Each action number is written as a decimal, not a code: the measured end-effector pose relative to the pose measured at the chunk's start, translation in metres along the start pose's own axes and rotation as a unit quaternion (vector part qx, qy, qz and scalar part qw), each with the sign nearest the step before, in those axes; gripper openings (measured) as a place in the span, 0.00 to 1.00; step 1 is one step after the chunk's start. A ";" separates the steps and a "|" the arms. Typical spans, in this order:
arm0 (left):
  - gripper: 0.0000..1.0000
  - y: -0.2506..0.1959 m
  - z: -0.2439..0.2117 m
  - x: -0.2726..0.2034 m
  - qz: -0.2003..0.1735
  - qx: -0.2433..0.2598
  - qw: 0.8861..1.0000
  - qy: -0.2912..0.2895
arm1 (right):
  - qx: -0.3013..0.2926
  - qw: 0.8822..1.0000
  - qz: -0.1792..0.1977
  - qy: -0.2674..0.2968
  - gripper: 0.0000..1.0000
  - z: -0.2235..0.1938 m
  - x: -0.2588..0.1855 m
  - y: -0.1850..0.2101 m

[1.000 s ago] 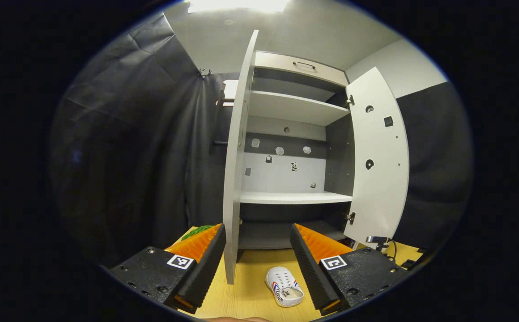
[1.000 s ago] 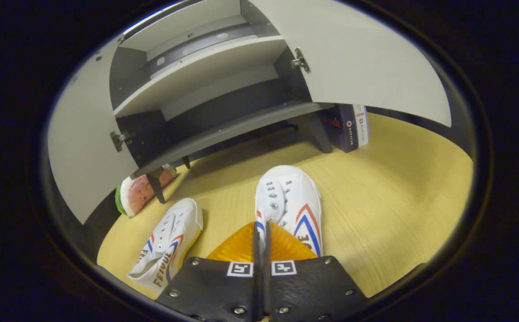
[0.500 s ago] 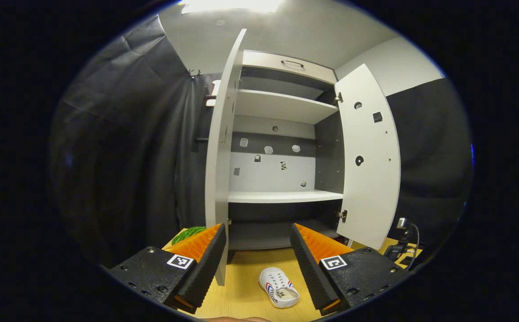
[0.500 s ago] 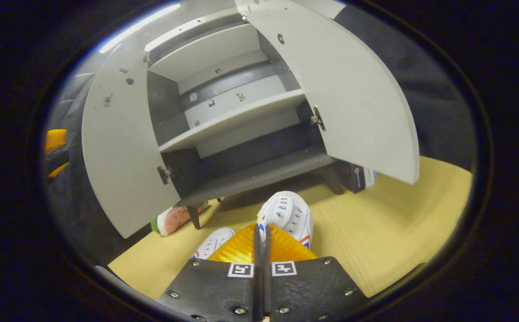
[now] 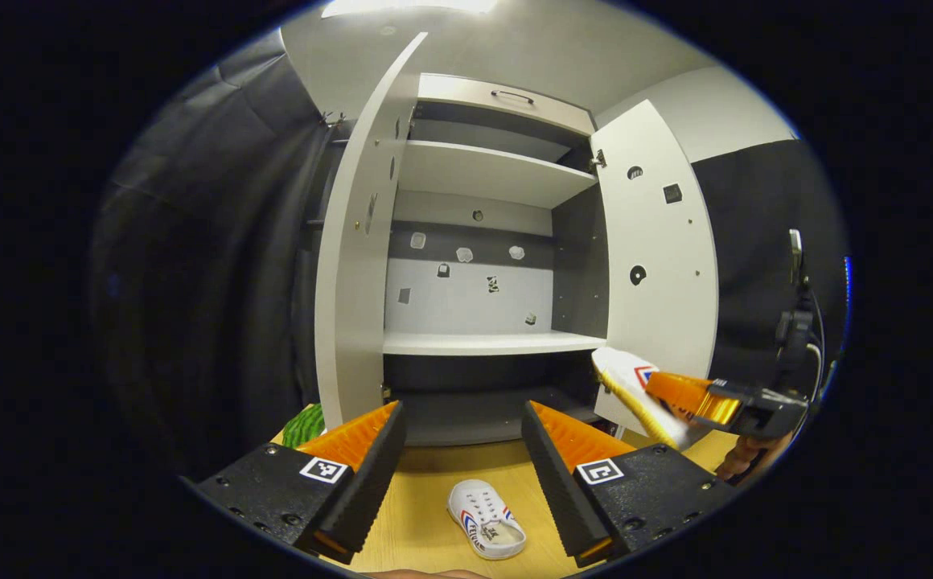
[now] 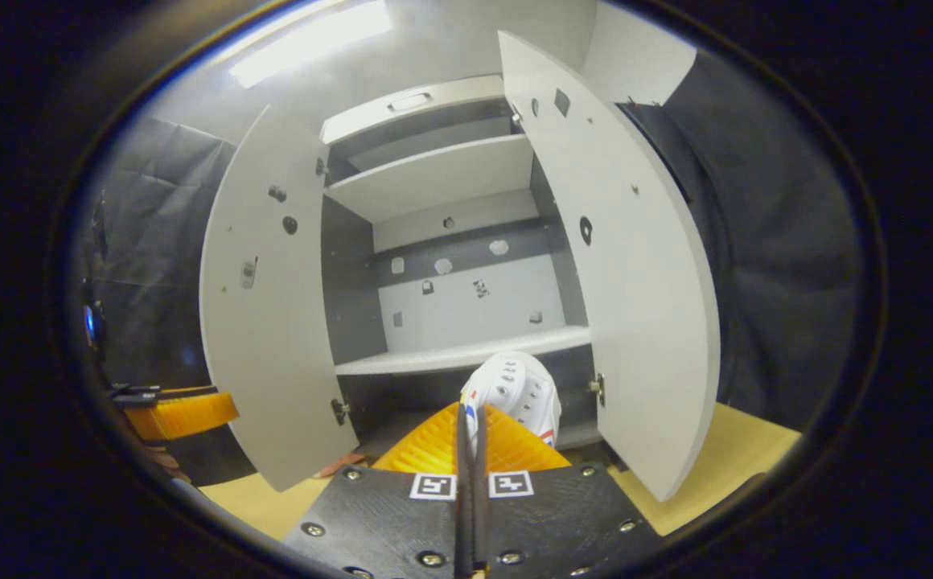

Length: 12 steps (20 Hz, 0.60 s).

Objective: Grab one shoe with the right hand and put it into the shoe cabinet, grab the other shoe with the left hand and put it into the shoe cabinet; then close the right door with the right hand and the left door with the left hand.

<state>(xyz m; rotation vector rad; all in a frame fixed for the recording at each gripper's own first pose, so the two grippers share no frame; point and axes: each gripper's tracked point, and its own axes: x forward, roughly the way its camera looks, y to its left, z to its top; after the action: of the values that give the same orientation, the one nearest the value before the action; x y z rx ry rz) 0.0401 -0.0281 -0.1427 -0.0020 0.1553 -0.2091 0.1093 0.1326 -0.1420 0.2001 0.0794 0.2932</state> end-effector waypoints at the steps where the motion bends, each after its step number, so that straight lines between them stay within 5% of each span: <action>1: 0.88 -0.003 -0.001 0.004 -0.002 0.000 1.000 0.000 | -0.010 1.000 -0.002 -0.006 0.00 0.016 0.008 -0.001; 7: 0.88 -0.011 -0.006 0.034 -0.003 0.008 1.000 0.003 | -0.071 0.997 0.008 0.000 0.00 0.088 0.084 0.004; 12: 0.88 -0.014 -0.025 0.061 -0.007 -0.007 1.000 0.016 | -0.119 0.992 0.009 0.040 0.01 0.096 0.187 0.012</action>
<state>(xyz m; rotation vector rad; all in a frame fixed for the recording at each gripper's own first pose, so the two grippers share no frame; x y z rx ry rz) 0.0924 -0.0537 -0.1763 -0.0129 0.1882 -0.2229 0.2946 0.1814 -0.0549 -0.0468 0.1204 0.3266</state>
